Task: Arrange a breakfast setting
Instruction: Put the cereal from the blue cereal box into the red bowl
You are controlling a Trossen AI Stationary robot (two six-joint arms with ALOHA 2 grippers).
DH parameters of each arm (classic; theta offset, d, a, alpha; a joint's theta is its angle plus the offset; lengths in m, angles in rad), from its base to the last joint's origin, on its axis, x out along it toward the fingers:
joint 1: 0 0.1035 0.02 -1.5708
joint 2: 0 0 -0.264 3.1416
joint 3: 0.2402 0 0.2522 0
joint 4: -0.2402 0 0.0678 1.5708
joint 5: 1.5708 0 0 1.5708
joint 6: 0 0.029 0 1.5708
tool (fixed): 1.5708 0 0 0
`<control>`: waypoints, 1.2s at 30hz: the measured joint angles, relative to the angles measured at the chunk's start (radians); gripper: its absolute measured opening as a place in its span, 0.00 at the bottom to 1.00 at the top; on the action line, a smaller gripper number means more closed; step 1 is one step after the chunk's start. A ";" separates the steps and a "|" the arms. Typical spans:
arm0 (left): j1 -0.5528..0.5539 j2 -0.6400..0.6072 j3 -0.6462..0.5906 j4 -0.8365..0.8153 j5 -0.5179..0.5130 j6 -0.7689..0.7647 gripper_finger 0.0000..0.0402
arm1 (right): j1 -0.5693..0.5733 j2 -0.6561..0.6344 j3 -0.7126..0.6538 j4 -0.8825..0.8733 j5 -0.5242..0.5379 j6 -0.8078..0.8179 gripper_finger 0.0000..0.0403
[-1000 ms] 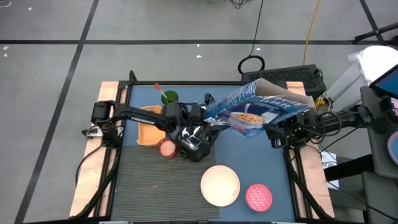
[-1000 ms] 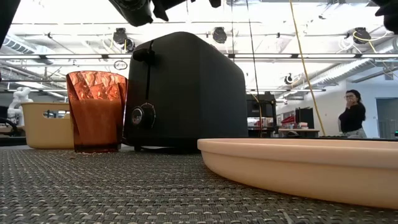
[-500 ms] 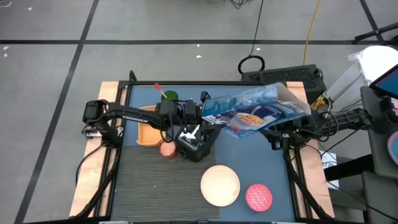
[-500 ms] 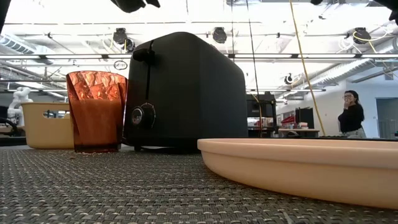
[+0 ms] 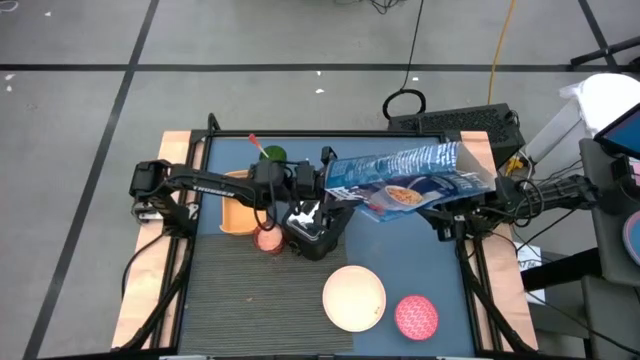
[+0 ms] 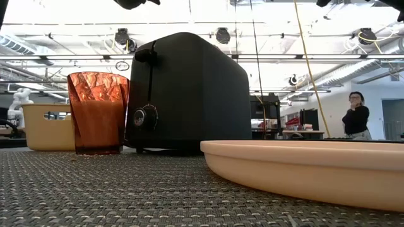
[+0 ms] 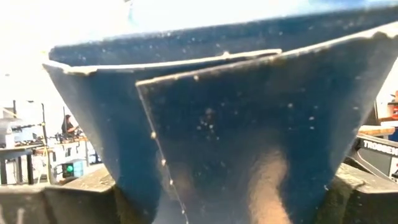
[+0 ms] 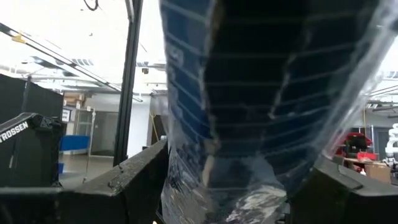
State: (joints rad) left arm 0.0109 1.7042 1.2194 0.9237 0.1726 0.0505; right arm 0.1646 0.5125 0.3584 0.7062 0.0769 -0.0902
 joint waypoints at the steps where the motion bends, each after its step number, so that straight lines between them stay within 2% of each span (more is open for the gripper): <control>1: 0.002 0.000 0.000 -0.002 -0.001 -0.003 0.73 | 0.000 0.000 0.000 0.000 0.000 0.000 0.69; 19: 0.002 -0.004 -0.002 0.006 -0.016 0.014 0.72 | 0.000 -0.002 0.002 -0.044 0.000 0.000 0.69; 29: 0.003 -0.078 0.000 0.013 -0.022 0.055 0.72 | 0.000 0.001 0.001 -0.083 0.000 0.000 0.69; 36: -0.003 -0.132 0.000 -0.091 -0.009 0.052 0.72 | 0.000 -0.002 0.001 -0.119 0.000 0.000 0.69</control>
State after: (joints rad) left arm 0.0075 1.5719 1.2190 0.8324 0.1640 0.1030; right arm 0.1650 0.5106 0.3595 0.5869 0.0772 -0.0902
